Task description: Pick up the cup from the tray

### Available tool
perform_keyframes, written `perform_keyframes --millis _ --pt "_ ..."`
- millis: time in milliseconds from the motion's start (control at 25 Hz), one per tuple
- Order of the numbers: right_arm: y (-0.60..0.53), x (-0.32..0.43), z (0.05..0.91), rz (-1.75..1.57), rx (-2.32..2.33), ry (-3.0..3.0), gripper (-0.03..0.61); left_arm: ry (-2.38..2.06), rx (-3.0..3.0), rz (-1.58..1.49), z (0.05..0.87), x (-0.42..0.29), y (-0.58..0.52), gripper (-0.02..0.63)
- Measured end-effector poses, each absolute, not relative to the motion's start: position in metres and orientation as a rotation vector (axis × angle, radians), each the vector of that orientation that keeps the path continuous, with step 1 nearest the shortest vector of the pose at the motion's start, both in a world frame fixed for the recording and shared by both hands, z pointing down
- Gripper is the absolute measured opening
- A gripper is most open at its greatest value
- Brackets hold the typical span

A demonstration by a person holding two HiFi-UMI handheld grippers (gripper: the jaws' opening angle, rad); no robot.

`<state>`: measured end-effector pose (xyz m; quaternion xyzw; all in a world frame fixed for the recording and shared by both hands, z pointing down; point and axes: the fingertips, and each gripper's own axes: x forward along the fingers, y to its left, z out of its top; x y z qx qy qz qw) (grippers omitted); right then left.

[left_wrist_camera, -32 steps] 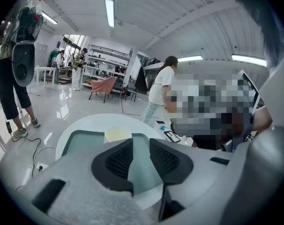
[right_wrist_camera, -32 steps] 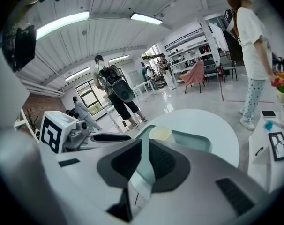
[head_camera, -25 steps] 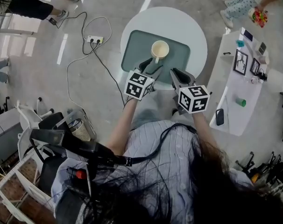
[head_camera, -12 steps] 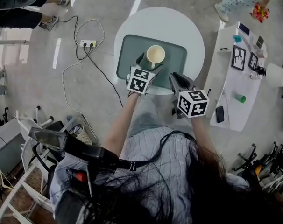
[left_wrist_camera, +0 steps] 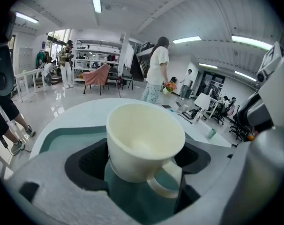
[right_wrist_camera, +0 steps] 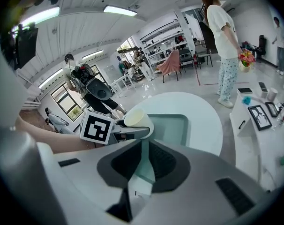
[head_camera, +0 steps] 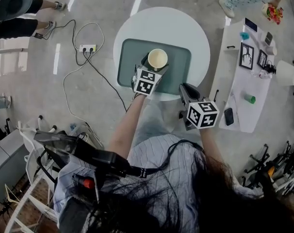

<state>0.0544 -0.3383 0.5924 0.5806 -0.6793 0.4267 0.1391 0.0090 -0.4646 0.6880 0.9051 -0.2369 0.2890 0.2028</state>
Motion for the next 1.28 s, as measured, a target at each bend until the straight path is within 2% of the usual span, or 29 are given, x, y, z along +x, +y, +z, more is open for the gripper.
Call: perform_keyframes --millis 160,320,960,1280 --pt "-0.338 0.063 0.593 1.241 1.706 -1.948 0.064 -0.687 2.545 0.828 0.694 0.012 -0.466 0.423" --pt "-0.339 0.069 0.593 1.247 1.736 -1.935 0.064 -0.701 2.554 0.812 0.695 0.018 -0.47 0.462" --pt "-0.333 0.075 0.591 1.241 1.738 -1.953 0.064 -0.676 2.589 0.861 0.691 0.018 -0.467 0.439" --pt "-0.334 0.075 0.586 1.219 1.723 -2.002 0.064 -0.701 2.632 0.799 0.659 0.014 -0.456 0.437"
